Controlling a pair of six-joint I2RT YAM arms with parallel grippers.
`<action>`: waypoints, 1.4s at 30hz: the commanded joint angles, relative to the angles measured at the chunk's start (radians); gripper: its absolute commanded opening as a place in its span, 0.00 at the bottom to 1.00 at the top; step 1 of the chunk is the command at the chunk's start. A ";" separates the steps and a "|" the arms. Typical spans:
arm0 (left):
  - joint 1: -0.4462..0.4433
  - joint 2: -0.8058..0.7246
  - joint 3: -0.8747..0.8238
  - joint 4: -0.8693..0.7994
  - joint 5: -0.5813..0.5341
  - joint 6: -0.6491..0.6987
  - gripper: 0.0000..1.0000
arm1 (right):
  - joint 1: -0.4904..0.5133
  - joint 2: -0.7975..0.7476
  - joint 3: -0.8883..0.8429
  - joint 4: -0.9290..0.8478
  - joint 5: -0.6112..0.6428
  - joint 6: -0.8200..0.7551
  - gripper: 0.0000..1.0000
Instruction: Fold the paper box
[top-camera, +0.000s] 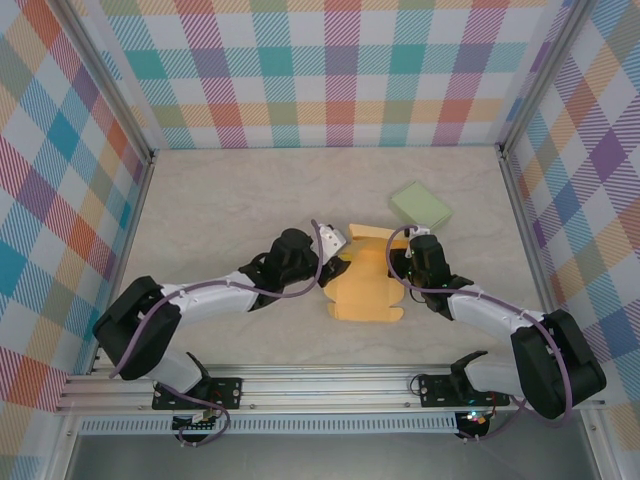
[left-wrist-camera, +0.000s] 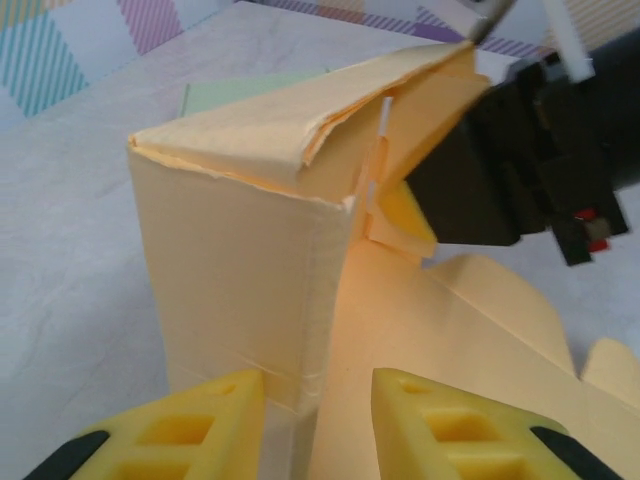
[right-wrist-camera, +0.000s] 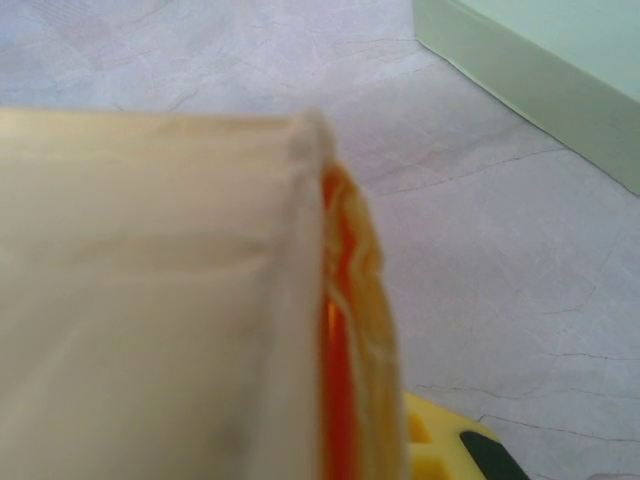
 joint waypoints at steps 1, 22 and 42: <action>-0.025 0.037 0.035 0.082 -0.157 -0.025 0.35 | 0.006 -0.008 0.020 0.000 -0.007 -0.006 0.00; -0.191 0.264 0.162 0.332 -0.816 0.143 0.00 | 0.006 -0.002 0.020 0.005 -0.034 0.016 0.00; -0.134 0.342 0.297 0.218 -1.048 -0.386 0.00 | 0.056 0.017 0.034 0.023 -0.060 0.029 0.00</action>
